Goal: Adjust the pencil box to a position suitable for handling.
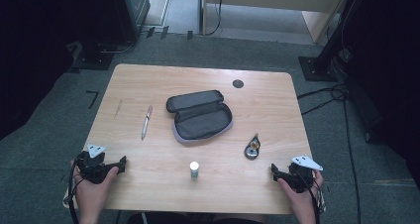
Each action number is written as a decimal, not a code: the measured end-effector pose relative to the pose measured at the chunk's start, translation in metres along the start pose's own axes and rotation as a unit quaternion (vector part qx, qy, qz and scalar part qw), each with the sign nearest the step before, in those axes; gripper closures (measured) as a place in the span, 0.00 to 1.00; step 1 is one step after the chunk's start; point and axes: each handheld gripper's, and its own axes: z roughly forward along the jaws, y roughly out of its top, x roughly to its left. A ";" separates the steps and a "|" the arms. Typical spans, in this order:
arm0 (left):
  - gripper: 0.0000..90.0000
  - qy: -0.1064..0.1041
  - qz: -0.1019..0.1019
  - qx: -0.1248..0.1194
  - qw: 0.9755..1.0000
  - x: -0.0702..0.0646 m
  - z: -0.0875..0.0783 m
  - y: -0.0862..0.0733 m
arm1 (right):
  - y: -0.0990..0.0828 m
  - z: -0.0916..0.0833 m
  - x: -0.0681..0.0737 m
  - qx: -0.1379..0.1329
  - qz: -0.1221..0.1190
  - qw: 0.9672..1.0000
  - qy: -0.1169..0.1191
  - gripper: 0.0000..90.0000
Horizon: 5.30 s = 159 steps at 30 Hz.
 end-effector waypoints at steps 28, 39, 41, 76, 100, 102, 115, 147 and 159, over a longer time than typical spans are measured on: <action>0.00 -0.001 0.002 0.000 1.000 0.000 0.002 0.002 | 0.035 -0.010 0.016 -0.049 0.019 0.998 0.024 0.31; 0.00 -0.003 0.004 0.000 1.000 0.000 0.001 0.002 | 0.055 -0.014 0.025 -0.058 0.010 0.998 0.037 0.34; 0.00 -0.003 0.004 0.000 1.000 0.000 0.001 0.001 | 0.056 -0.014 0.026 -0.062 0.009 0.997 0.038 0.35; 0.00 -0.003 0.006 0.001 1.000 0.000 0.001 0.002 | 0.113 0.006 0.071 -0.066 -0.029 0.993 0.090 0.15; 0.00 -0.007 0.009 0.001 1.000 0.000 0.001 0.002 | 0.153 0.044 0.102 -0.061 -0.047 0.990 0.119 0.45; 0.00 -0.007 0.008 0.001 1.000 0.000 0.001 0.002 | 0.154 0.046 0.103 -0.061 -0.049 0.990 0.116 0.49; 0.00 -0.009 0.011 0.001 1.000 0.000 0.001 0.002 | 0.169 0.085 0.119 -0.040 -0.061 0.994 0.086 0.77; 0.00 -0.010 0.011 -0.001 1.000 0.000 0.002 0.002 | 0.181 0.129 0.130 0.010 -0.017 0.998 0.064 0.98; 0.00 -0.012 0.012 0.000 1.000 -0.001 0.002 0.002 | 0.167 0.117 0.127 0.015 -0.005 0.997 0.076 1.00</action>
